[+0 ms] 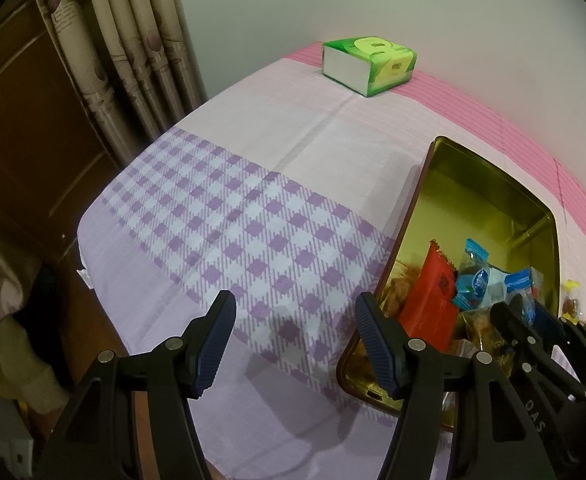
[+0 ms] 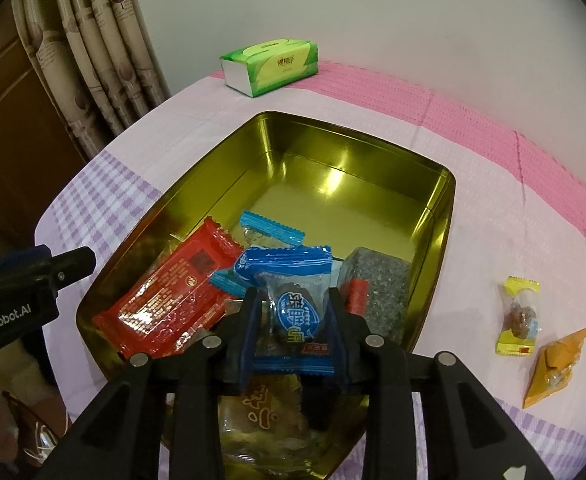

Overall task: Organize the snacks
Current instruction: 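Carry the blue-wrapped candy with the right gripper over the gold tin, then open the right gripper to drop the blue candy into the tin, then grasp the orange triangular pastry bag with the right gripper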

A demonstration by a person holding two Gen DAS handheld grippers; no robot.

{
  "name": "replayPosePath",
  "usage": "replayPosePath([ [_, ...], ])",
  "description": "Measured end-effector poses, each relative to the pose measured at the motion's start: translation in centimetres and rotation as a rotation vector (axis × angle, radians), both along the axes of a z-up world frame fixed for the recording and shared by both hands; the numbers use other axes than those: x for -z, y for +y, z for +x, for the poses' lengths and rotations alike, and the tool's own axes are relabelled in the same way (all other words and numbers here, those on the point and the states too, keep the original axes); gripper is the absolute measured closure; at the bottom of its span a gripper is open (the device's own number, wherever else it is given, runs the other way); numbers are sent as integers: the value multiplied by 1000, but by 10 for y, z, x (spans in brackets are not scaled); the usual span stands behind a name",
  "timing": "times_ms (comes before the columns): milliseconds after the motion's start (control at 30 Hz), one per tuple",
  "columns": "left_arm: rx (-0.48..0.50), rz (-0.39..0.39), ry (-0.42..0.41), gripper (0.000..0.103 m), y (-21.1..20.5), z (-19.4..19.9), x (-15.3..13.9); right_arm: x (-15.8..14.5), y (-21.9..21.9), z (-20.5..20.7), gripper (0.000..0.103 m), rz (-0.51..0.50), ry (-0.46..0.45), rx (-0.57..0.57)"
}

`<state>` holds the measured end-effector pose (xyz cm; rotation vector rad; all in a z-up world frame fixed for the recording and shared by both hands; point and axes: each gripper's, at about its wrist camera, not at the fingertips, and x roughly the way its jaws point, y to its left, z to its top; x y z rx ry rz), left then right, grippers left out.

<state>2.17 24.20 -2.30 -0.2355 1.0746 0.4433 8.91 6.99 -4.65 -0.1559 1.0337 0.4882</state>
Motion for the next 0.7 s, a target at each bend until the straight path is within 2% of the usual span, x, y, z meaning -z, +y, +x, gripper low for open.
replayPosePath([
  [400,-4,8,-1,40,0,-1,0,-21,-8,-6,56,23,-42,19],
  [700,5,20,-3,40,-2,-2,-2,-33,-47,-10,53,51,-66,99],
])
